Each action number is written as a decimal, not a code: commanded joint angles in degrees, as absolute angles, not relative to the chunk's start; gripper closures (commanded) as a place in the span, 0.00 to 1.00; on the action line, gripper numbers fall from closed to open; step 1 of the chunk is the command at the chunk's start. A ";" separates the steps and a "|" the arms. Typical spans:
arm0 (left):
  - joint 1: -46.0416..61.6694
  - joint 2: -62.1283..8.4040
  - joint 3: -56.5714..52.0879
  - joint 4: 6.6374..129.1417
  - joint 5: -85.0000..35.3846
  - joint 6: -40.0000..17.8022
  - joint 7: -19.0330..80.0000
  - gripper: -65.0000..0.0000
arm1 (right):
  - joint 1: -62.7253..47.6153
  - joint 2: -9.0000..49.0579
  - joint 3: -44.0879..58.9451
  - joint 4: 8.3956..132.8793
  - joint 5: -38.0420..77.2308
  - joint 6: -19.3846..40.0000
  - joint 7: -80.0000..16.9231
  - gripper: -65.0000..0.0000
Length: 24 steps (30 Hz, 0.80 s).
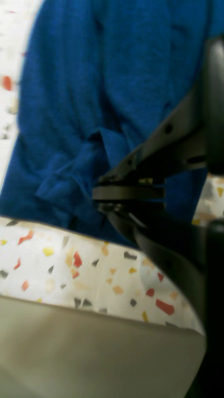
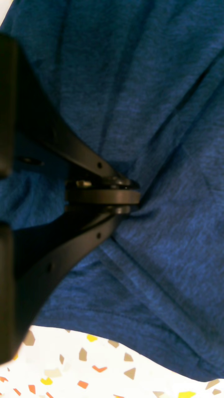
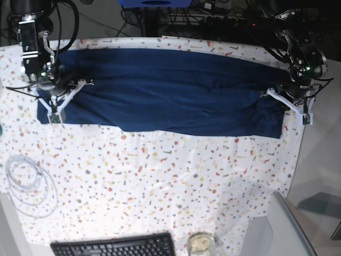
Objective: Layout the t-shirt on the table in an organized manner, then fold the t-shirt properly
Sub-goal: 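Hold the strip ends with both grippers and pull the fabric taut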
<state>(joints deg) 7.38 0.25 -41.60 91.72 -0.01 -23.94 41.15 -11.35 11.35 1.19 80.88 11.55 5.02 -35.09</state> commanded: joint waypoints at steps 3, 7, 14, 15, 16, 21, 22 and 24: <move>6.29 -0.04 -42.77 93.85 0.04 -22.99 40.13 1.00 | -11.38 11.65 1.10 81.01 11.21 4.97 -35.74 1.00; 6.29 -0.04 -40.48 93.58 0.22 -22.99 40.13 1.00 | -11.21 11.65 1.10 81.01 11.21 4.97 -35.74 1.00; 5.93 0.22 -40.13 91.91 0.22 -22.90 40.13 1.00 | -11.21 11.65 1.10 81.01 11.21 4.97 -35.74 1.00; 5.85 0.22 -40.22 91.65 0.13 -22.90 40.13 1.00 | -11.21 11.65 1.10 81.01 11.21 4.97 -35.74 1.00; 5.85 0.22 -40.31 91.56 0.04 -22.90 40.13 1.00 | -11.21 11.65 1.10 81.01 11.21 4.97 -35.74 1.00; 6.37 0.22 -40.31 91.56 0.04 -22.90 40.13 1.00 | -11.21 11.65 1.10 81.01 11.21 4.97 -35.74 1.00; 6.37 0.22 -40.31 91.56 0.04 -22.90 40.13 1.00 | -11.21 11.65 1.10 81.01 11.21 4.97 -35.74 1.00; 6.46 0.31 -40.31 91.56 0.31 -22.90 40.13 1.00 | -11.21 11.65 1.10 81.01 11.21 4.97 -35.74 1.00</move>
